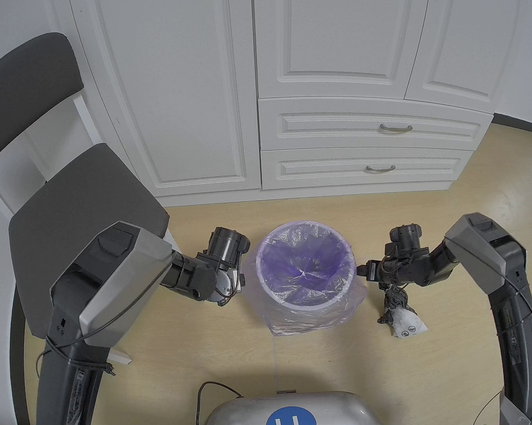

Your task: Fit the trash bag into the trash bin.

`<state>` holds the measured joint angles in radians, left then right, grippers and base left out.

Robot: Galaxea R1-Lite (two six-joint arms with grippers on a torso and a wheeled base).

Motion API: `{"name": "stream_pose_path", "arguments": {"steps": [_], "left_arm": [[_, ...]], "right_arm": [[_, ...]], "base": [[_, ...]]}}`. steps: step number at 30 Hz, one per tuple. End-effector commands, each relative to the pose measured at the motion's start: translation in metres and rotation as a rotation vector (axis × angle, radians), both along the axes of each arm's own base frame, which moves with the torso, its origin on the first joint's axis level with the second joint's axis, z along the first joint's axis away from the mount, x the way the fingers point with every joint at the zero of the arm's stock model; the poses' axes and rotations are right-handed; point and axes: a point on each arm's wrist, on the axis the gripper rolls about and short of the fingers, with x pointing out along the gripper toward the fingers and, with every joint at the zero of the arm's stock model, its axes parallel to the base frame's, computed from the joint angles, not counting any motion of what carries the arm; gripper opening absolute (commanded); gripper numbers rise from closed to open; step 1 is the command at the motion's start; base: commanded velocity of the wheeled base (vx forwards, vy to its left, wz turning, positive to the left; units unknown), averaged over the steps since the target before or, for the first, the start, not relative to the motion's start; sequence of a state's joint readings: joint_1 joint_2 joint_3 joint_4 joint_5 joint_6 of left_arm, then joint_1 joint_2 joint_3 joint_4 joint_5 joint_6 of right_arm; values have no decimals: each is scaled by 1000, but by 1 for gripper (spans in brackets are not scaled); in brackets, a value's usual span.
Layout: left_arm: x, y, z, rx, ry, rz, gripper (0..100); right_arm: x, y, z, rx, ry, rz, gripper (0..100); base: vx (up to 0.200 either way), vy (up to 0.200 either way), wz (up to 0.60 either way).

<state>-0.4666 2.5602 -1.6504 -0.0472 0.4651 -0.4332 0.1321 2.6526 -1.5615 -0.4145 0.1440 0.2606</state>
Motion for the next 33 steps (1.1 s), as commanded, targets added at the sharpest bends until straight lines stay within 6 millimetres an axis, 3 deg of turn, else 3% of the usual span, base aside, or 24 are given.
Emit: {"name": "stream_pose_path", "arguments": {"steps": [1, 8, 15, 25, 33], "left_arm": [[-38, -5, 48, -10, -20, -50, 100], [-56, -1, 56, -6, -4, -56, 100], [-88, 4, 96, -29, -42, -86, 100], [-123, 1, 109, -65, -89, -147, 100], [-150, 11, 121, -171, -187, -216, 100]], "right_arm": [[-29, -21, 60, -19, -38, 28, 100], [-53, -25, 97, -23, -73, 29, 100], [-74, -26, 125, -35, -117, 44, 100], [-93, -15, 137, -39, -113, 85, 100], [-112, -9, 148, -37, -92, 91, 100]], "base": [[0, 0, 0], [0, 0, 0], [0, 0, 0], [0, 0, 0], [0, 0, 0]]}}
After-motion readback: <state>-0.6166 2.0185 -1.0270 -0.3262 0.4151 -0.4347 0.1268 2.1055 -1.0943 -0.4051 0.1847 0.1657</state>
